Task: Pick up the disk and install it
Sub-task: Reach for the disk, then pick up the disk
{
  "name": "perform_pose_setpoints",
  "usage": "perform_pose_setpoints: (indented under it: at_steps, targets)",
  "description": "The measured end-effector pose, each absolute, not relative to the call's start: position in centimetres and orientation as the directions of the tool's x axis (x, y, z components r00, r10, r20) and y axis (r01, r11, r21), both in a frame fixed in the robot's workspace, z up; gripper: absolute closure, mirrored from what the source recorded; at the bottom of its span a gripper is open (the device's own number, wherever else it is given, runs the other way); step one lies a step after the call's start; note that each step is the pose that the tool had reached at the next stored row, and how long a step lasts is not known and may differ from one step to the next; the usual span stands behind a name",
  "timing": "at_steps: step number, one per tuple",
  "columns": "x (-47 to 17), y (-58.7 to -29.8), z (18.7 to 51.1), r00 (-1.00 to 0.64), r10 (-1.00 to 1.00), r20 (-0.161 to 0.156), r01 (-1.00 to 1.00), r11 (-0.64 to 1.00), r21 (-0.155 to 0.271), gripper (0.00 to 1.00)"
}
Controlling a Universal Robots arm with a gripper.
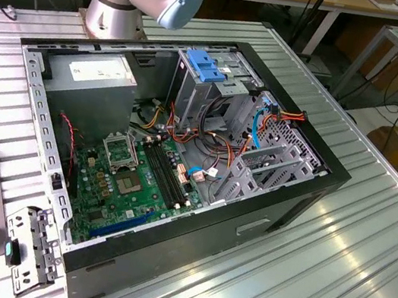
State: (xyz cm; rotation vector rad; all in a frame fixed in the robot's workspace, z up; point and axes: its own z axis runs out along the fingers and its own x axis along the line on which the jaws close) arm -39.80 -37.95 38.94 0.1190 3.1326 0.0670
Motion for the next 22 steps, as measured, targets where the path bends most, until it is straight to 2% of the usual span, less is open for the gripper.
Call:
perform_pose_setpoints:
  at_steps: [16,22]
  targets:
    - [-46.1,-37.6,38.1,-1.000,0.007,0.006,0.008,0.999,0.042,0.89]
    - [-46.5,-37.6,38.1,-1.000,-0.003,0.006,-0.003,0.999,0.042,0.89]
